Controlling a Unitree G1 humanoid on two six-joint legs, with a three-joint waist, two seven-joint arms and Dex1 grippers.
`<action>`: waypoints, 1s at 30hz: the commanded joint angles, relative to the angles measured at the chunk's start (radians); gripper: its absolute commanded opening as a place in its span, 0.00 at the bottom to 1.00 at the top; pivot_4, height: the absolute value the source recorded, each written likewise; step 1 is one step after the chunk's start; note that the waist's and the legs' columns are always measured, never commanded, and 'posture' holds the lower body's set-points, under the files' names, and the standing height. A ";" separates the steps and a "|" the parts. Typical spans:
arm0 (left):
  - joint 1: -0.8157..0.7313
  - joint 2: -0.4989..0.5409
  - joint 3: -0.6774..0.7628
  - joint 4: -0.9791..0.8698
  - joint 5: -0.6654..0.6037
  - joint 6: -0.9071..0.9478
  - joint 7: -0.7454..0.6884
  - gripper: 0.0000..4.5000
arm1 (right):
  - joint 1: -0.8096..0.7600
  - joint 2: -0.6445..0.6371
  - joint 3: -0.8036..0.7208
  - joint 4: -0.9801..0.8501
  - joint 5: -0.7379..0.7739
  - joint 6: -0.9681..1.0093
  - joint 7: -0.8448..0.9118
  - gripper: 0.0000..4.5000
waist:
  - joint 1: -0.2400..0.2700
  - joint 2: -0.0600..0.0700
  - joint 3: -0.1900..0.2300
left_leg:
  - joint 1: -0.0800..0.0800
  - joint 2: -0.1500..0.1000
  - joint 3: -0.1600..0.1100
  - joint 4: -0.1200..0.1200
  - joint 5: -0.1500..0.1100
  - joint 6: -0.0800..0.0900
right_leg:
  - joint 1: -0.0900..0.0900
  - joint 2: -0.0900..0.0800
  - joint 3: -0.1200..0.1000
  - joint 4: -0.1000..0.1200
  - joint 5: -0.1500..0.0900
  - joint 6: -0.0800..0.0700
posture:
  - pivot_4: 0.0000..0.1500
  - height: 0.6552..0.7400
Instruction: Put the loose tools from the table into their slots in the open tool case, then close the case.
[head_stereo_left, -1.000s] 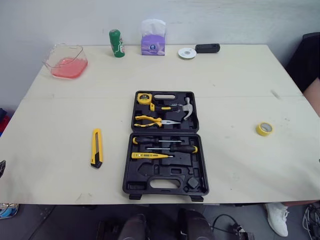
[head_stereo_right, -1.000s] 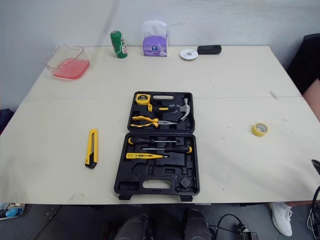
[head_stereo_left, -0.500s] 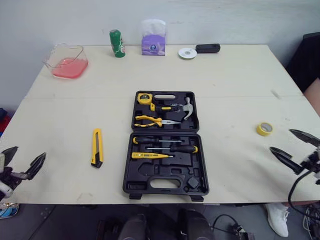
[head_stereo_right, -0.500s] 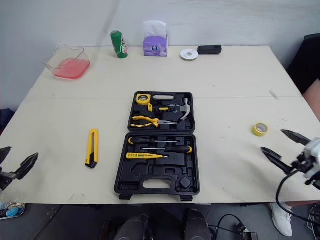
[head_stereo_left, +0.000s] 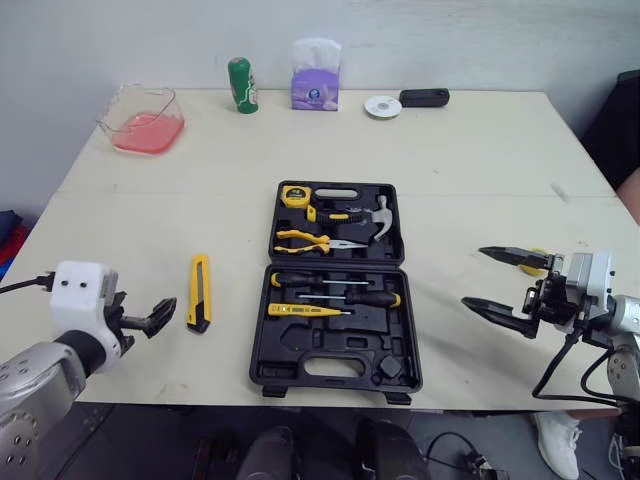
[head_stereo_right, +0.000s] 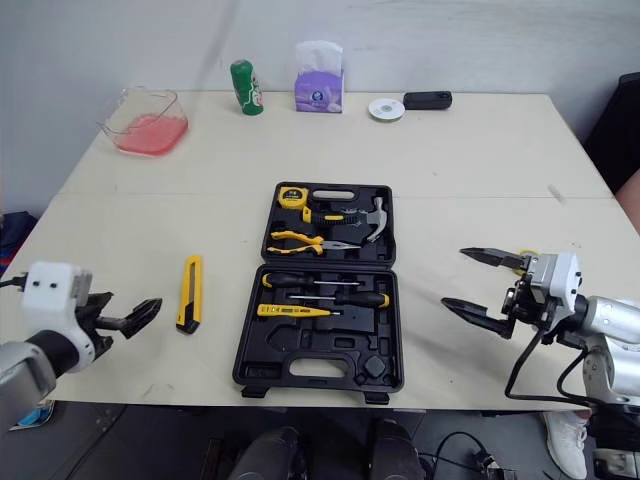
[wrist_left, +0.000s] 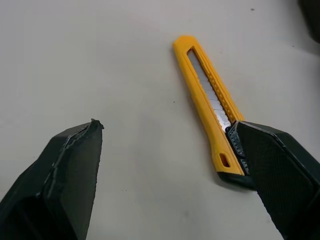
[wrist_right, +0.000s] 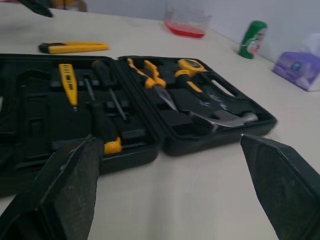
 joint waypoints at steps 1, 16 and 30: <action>-0.059 -0.016 -0.045 -0.076 -0.012 0.130 0.041 0.99 | -0.017 0.009 0.010 -0.059 0.026 0.006 0.030 1.00 | 0.003 -0.001 0.000 | 0.000 0.000 0.000 0.000 0.000 0.000 | 0.000 0.000 0.000 0.000 0.000 0.000 | 1.00 1.00; -0.174 -0.248 -0.313 -0.007 0.194 0.136 0.269 0.99 | -0.003 0.050 0.069 -0.184 0.056 0.063 0.073 1.00 | 0.008 -0.003 0.000 | -0.001 0.000 0.000 0.001 0.001 -0.002 | 0.000 0.002 0.001 -0.001 0.000 0.000 | 1.00 1.00; -0.198 -0.280 -0.410 0.108 0.382 0.104 0.234 0.99 | 0.016 0.068 0.068 -0.248 0.066 0.094 0.065 1.00 | 0.012 -0.003 0.000 | 0.000 0.000 0.000 0.001 0.001 -0.002 | 0.000 0.002 0.001 -0.004 0.000 0.000 | 1.00 1.00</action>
